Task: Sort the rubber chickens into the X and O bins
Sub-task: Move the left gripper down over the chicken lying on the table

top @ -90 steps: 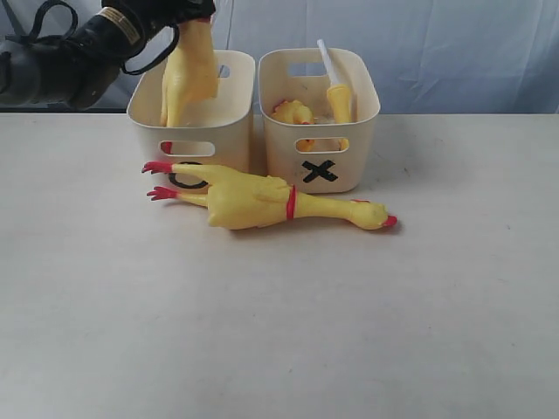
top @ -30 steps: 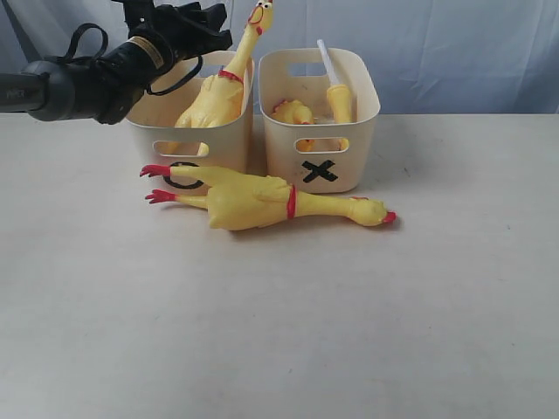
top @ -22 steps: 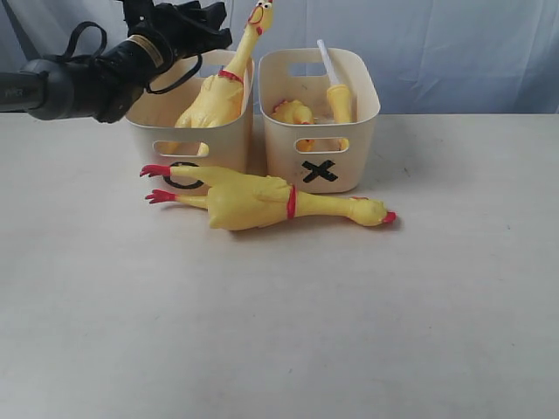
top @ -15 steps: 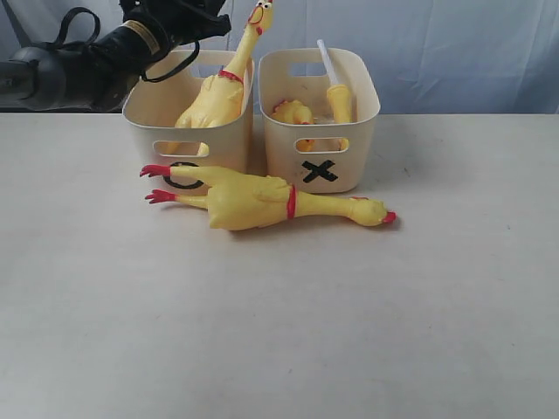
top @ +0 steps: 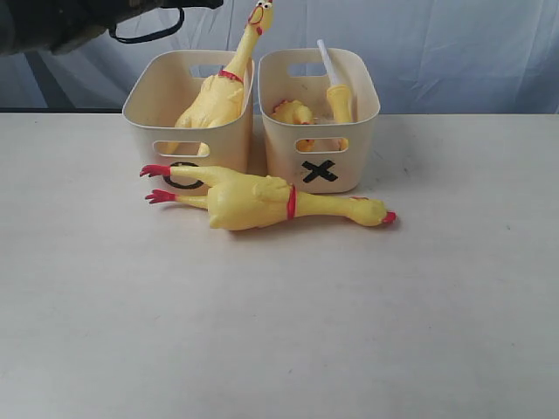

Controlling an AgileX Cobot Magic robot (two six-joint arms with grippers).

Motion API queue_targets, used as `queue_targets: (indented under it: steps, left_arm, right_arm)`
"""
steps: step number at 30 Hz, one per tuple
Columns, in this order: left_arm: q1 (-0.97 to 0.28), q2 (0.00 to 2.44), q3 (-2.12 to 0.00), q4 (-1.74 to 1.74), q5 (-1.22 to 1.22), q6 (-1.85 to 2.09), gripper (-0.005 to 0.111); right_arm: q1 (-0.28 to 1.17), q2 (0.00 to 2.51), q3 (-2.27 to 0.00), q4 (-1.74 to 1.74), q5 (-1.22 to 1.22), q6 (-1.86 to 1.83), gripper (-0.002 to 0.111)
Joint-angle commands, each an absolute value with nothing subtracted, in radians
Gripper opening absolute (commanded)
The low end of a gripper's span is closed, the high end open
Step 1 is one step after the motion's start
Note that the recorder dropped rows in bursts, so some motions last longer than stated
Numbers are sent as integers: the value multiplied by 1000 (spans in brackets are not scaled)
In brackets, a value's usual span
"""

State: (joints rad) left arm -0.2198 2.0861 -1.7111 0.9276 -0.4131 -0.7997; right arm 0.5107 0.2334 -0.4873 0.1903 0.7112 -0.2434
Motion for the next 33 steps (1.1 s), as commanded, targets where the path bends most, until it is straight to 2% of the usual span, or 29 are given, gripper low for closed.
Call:
queue_targets:
  steps: [1,3,5,7,8,18,22,30,32,33]
  left_arm:
    - [-219,1992,-1674,1295,-393,-1081,36]
    - [-219,1949,-1646,1493,-421,-1251,30]
    - [-219,1908,-1615,1712,-497,-1421,16]
    - [-214,1869,-1570,1744,-586,-1488,3]
    - [-212,1853,-1546,1744,-631,-1484,0]
    - [-214,1807,-1390,1744,-833,-1468,0]
    - [-265,1803,-1314,1744,-863,-1414,0]
    - [-498,1845,-1225,1744,-598,-1077,0]
    - [-537,1881,-1225,1744,-535,-1075,6]
    - [-550,1907,-1225,1744,-504,-1089,13]
  right_arm:
    - [508,227,-483,185,680,-242,0]
    - [508,227,-483,185,672,-242,0]
    - [508,227,-483,185,672,-242,0]
    - [508,227,-483,185,672,-242,0]
    - [508,227,-483,185,672,-242,0]
    - [508,227,-483,185,672,-242,0]
    - [508,227,-483,185,672,-242,0]
    - [508,227,-483,187,672,-242,0]
    - [508,227,-483,187,672,-242,0]
    - [508,227,-483,187,672,-242,0]
